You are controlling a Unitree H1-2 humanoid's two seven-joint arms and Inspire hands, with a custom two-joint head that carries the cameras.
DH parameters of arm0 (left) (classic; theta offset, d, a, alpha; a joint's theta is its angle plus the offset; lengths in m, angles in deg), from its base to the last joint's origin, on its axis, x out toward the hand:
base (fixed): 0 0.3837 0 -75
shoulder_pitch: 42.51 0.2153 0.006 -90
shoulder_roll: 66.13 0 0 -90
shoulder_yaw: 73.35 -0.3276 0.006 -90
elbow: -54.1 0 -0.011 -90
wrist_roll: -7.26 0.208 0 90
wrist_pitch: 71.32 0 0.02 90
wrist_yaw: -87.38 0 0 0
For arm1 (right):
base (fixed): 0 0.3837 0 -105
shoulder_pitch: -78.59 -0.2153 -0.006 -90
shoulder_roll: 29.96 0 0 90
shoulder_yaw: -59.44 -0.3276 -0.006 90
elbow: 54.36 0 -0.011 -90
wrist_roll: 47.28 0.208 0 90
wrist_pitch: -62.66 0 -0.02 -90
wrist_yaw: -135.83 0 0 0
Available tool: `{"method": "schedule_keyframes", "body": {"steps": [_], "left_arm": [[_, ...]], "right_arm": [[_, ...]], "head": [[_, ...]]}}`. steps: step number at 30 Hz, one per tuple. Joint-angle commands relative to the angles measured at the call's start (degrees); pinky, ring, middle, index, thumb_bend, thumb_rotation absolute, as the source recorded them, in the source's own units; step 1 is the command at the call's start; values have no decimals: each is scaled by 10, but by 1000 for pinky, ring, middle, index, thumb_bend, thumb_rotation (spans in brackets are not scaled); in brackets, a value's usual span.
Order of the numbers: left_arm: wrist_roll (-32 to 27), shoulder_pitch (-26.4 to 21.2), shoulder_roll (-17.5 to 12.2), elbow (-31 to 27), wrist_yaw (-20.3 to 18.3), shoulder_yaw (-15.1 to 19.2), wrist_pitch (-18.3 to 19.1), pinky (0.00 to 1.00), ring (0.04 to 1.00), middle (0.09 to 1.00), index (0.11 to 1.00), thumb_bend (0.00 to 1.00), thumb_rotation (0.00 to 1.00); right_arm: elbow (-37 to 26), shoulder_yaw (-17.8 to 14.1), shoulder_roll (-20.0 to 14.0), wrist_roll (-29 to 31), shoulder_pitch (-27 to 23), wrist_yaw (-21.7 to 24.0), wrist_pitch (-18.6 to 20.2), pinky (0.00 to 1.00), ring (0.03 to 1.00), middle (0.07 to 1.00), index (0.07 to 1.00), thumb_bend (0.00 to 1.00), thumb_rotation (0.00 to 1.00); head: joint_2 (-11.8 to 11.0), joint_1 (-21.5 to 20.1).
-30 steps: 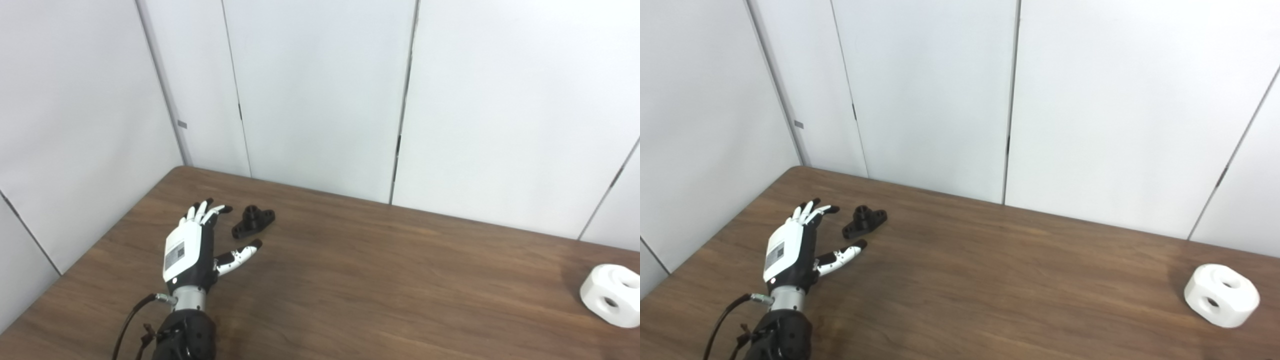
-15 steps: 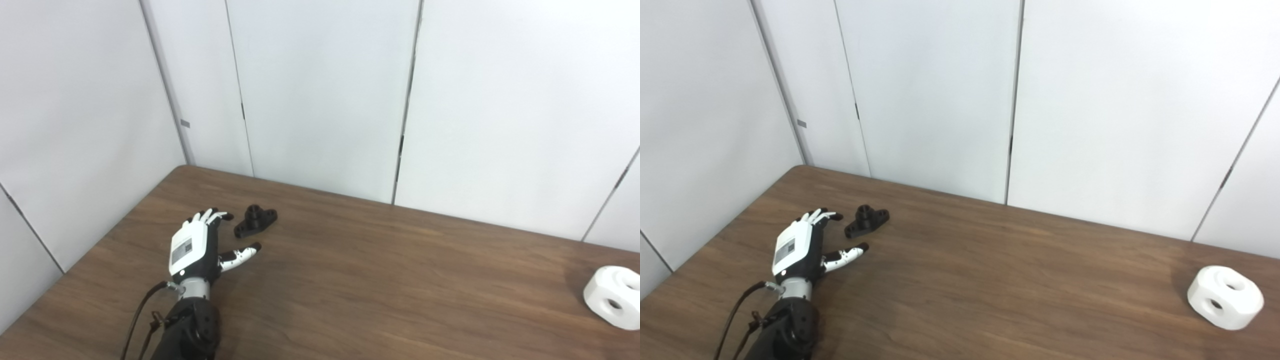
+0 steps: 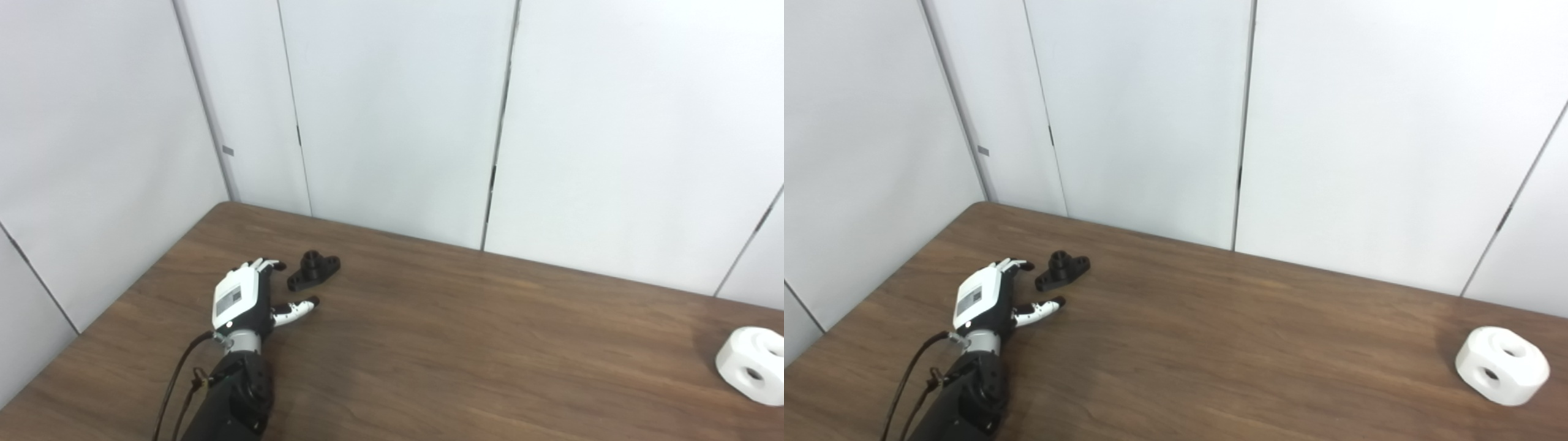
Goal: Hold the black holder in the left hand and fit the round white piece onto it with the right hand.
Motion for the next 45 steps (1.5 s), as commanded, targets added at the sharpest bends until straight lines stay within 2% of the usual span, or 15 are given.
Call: {"method": "schedule_keyframes", "body": {"steps": [1,11,18,23,28,38,45], "left_arm": [[-1,-34,-27,-1,9,0,-1,1000,959,916,788,852,410],[-31,-68,-36,17,-26,-12,24,1000,968,925,799,844,423],[-41,-82,-38,39,-19,-24,21,998,959,916,790,854,427],[-40,-86,-39,45,-20,-32,24,996,959,915,786,847,426],[-40,-87,-38,47,-20,-37,27,995,958,915,777,844,435],[-32,-85,-42,47,-17,-46,33,995,959,905,728,827,391],[-36,-79,-46,42,-12,-49,28,1000,954,895,705,819,354]], "right_arm": [[24,14,20,3,25,-3,-1,1000,1000,1000,1000,658,1000],[21,16,22,5,27,-3,-3,1000,1000,1000,1000,632,1000],[18,18,24,-2,28,-8,2,1000,1000,1000,1000,646,1000],[22,22,21,-2,27,-5,-8,1000,1000,1000,1000,653,1000],[25,27,14,-1,24,1,-12,1000,1000,1000,1000,604,1000],[16,26,17,6,28,2,0,1000,1000,1000,1000,557,1000],[14,26,16,11,29,4,2,1000,1000,1000,1000,562,1000]], "head": [[0,1],[2,-5],[4,-8],[4,-9],[5,-10],[9,-10],[12,-10]]}}
